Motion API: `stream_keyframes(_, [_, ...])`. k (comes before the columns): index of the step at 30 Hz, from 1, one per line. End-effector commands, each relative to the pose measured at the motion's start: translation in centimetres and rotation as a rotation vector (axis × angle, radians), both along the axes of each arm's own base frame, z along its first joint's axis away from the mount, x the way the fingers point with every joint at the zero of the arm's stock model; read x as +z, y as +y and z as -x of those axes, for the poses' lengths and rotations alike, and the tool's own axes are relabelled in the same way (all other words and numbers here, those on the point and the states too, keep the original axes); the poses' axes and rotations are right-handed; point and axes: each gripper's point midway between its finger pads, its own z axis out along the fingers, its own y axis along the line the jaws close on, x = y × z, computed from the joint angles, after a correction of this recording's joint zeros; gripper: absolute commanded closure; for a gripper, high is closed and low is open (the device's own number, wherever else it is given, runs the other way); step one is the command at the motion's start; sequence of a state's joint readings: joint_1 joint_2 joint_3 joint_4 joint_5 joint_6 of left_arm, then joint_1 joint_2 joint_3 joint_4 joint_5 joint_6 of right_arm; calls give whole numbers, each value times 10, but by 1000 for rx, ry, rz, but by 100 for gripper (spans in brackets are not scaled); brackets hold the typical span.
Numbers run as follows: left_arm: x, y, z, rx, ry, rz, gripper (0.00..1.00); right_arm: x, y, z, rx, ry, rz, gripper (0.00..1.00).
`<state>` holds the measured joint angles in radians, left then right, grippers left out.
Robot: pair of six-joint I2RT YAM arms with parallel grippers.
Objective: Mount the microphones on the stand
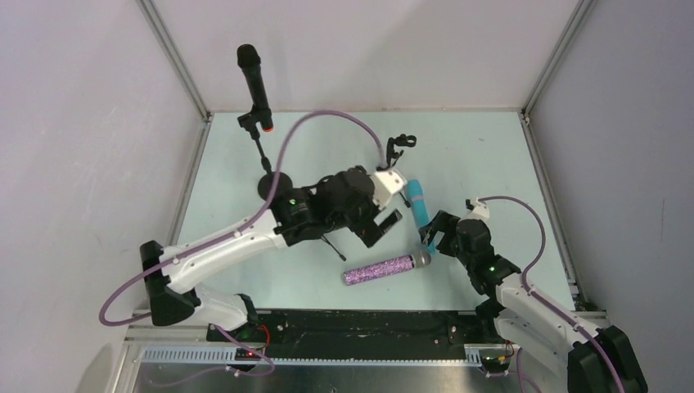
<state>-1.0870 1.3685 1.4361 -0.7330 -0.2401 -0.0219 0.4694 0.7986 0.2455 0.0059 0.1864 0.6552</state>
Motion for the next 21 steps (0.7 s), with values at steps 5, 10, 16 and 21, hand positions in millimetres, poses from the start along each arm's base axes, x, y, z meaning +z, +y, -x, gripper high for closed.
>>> stream_keyframes(5, [-74,-41,50,-301,120,-141,0,14,-5,-2,-22,-16,-11,0])
stream_keyframes(10, [-119,-49,69,-359,189,-201,0,12,-9,-1,-31,-13,-10,0])
stream_keyframes(16, [-175,-45,86,-435,235,-251,1,10,-12,0,-33,-5,-9,0])
stream_keyframes(21, [-216,-36,84,-413,256,-321,1,7,-13,0,-36,-1,-10,0])
